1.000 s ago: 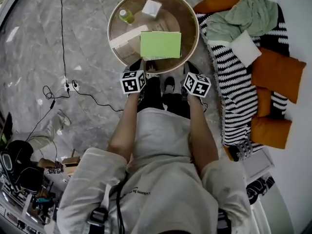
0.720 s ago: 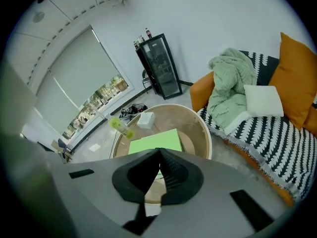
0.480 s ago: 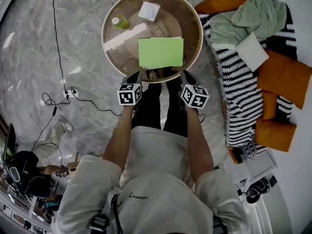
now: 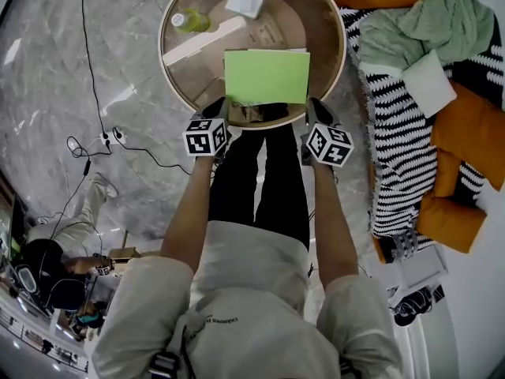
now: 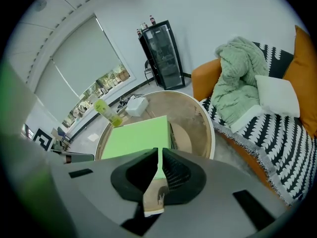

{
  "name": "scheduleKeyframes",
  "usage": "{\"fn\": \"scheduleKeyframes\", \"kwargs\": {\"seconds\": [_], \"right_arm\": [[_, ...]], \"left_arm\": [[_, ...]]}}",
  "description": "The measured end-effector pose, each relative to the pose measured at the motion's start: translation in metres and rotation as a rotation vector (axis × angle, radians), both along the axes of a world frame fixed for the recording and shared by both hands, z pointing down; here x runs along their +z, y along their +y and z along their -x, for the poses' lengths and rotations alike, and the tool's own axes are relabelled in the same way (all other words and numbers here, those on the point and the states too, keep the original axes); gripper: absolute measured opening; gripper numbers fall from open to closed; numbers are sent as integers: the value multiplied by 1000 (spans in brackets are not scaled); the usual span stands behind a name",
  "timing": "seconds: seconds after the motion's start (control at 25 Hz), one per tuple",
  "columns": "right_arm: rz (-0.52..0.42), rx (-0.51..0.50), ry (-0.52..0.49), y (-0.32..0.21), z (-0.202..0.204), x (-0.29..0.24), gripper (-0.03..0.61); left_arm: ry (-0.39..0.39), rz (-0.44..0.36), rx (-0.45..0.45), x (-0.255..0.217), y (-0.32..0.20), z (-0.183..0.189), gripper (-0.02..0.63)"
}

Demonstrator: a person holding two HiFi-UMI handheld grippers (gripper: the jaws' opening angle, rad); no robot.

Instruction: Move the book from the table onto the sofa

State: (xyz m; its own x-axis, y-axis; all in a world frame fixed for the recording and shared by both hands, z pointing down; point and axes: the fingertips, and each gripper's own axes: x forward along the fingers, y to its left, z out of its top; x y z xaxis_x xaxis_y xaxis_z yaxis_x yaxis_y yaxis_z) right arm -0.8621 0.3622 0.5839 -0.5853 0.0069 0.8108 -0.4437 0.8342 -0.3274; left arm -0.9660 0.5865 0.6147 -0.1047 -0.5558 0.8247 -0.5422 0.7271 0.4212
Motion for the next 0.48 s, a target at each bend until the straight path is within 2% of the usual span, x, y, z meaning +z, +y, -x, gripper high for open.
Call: {"fn": "scheduleKeyframes", "kwargs": {"seconds": [0.32,0.36,0.48], "right_arm": [[40,-63,27,-17,22,28,13],[49,-61,30,-18,24,30,36],[71,-64,49,-20,26,39,85]], "left_arm": [[-16,22,51,14,-20,25,12],[-19,27,55,15,-21,29,18],[-10,32,57,21,-25,34,96]]}}
